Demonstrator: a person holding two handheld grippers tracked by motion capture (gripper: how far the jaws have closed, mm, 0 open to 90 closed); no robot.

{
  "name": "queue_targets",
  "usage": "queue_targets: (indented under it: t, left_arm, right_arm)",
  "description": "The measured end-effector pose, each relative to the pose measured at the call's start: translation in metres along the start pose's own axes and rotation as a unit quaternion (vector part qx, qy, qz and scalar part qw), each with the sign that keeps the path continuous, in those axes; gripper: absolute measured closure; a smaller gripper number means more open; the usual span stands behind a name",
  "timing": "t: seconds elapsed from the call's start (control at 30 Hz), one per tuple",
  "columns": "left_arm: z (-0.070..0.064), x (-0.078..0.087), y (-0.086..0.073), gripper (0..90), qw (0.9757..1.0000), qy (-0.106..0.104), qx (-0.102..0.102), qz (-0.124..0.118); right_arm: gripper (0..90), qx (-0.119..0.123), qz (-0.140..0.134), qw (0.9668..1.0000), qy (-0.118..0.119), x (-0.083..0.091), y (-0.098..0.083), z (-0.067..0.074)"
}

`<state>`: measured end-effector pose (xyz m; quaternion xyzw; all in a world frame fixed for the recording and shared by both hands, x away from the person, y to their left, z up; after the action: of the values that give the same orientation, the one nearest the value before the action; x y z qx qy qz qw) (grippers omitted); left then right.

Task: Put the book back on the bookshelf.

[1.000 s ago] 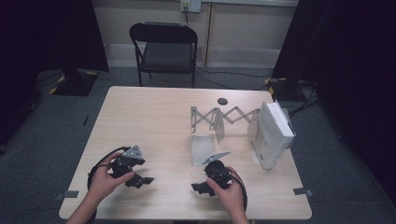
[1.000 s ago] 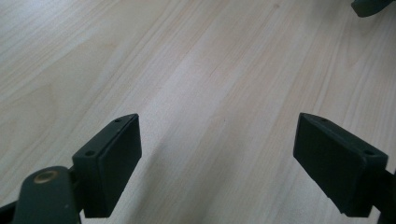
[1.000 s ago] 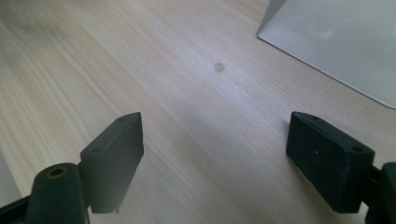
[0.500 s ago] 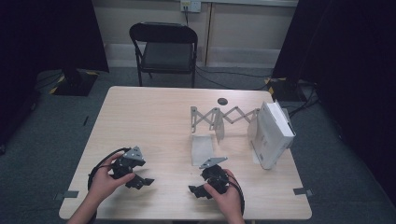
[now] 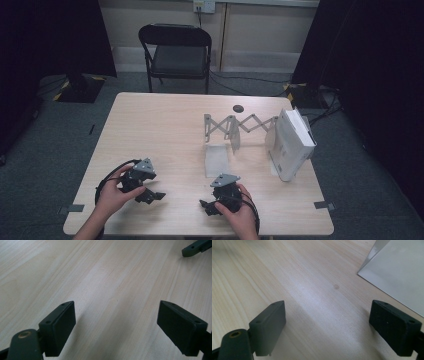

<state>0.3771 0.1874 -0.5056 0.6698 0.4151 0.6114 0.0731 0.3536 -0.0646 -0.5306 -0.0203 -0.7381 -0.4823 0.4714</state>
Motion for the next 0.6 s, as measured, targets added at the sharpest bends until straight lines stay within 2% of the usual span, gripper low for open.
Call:
queue_targets:
  t: [0.13, 0.37, 0.6]
  left_arm:
    - [-0.0002, -0.0016, -0.0008, 15.2, 1.0, -0.002, 0.001, -0.001]
    - [0.0005, -0.0021, -0.0021, 15.1, 1.0, -0.001, 0.002, 0.0]
    - [0.0007, -0.0063, -0.0056, 15.1, 1.0, 0.0, 0.002, 0.004]
  right_arm:
    - [12.8, 0.007, -0.009, 0.9999, -0.005, -0.0013, -0.0008, 0.0011]
    - [12.1, 0.005, -0.027, 0.9996, -0.004, -0.0043, -0.0006, 0.0021]
    - [11.3, 0.007, -0.026, 0.9996, -0.007, -0.0049, -0.0002, 0.0022]
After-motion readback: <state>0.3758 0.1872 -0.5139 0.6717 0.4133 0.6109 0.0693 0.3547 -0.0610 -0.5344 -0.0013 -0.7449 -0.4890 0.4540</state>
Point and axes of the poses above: each handheld gripper's, and its own axes: x roughly backward along the jaws, y roughly out of its top, z roughly to its left, the point moved 5 cm from there along -x, roughly forward along the jaws, and after that the axes turned 9 degrees about -y, right-handed, at the moved point
